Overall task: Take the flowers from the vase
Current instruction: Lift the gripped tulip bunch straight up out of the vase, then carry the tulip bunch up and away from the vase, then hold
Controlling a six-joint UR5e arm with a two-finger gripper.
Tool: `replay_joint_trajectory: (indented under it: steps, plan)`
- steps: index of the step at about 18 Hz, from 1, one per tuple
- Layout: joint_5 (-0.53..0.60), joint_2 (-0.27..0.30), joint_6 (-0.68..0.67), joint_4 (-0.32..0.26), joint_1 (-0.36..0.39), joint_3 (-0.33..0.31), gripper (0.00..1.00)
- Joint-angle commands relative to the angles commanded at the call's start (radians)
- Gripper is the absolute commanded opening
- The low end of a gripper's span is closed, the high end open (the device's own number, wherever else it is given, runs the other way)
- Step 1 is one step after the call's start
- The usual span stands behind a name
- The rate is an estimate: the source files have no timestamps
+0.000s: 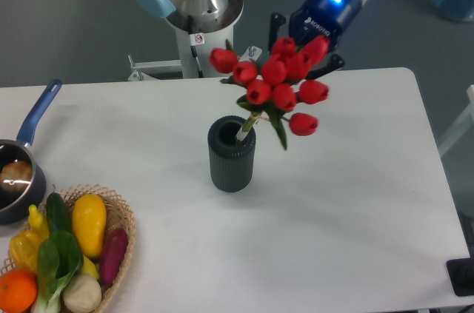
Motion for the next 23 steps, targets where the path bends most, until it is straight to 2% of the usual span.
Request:
replay_joint_trajectory:
  steps: [7,15,16,19,23]
  plan:
    - [-0.028,0.002,-0.054,0.0,0.028,0.017,0.29]
    - [-0.032,-0.006,-0.048,0.015,0.06,0.035,0.28]
    - [-0.032,-0.023,-0.048,0.032,0.063,0.041,0.28]
    - [-0.025,-0.067,-0.048,0.135,0.057,0.043,0.28]
    - [0.012,-0.113,-0.046,0.213,0.06,0.051,0.28]
